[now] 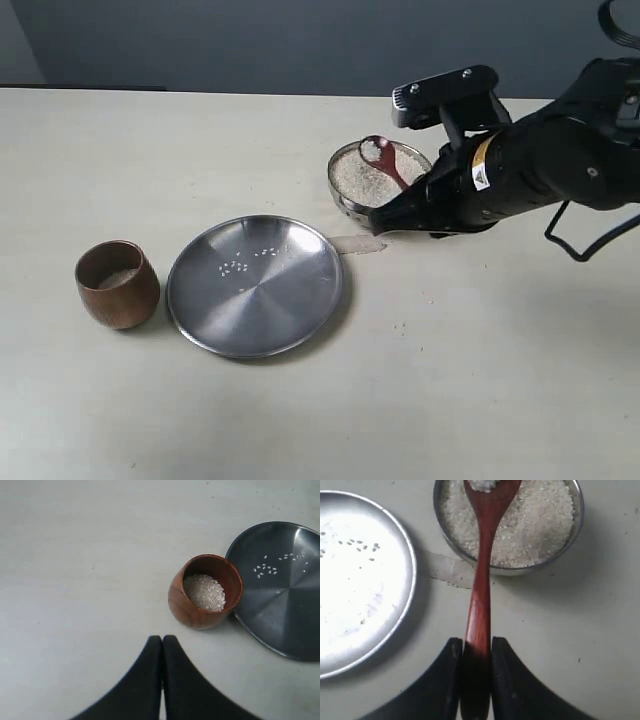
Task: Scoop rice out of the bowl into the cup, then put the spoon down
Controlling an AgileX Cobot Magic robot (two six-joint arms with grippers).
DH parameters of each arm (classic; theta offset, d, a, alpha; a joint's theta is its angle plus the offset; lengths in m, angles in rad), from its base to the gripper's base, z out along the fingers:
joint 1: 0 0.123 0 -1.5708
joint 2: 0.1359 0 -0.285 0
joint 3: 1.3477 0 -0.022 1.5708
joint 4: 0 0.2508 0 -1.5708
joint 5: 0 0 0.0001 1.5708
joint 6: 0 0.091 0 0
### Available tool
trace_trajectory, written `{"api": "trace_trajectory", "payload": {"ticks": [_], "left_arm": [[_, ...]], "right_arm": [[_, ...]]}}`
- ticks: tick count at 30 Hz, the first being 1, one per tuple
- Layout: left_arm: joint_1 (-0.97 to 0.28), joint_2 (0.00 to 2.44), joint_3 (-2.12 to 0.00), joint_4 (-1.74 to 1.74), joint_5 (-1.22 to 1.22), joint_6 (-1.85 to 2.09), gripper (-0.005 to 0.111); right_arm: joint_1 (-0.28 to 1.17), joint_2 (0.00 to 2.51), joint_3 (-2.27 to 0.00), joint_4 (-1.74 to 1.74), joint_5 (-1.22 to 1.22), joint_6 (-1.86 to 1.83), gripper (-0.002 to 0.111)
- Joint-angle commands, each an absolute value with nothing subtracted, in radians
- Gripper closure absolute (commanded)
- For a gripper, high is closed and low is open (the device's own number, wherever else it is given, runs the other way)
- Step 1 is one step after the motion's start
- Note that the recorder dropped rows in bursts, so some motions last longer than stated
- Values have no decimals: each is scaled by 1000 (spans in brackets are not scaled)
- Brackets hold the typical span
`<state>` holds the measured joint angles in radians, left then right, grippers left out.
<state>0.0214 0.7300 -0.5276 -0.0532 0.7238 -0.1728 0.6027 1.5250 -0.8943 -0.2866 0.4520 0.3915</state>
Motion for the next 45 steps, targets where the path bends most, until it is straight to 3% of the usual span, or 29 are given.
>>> {"api": "trace_trajectory", "payload": {"ticks": [1, 14, 45], "left_arm": [[19, 731, -525, -51, 714, -175, 106], [19, 731, -525, -51, 714, -175, 106], [19, 731, -525, -51, 714, -175, 106]], "right_arm": [[657, 1515, -892, -258, 458, 285, 109], [820, 1515, -917, -260, 448, 276, 109], [1093, 1779, -1270, -403, 627, 237, 109]]}}
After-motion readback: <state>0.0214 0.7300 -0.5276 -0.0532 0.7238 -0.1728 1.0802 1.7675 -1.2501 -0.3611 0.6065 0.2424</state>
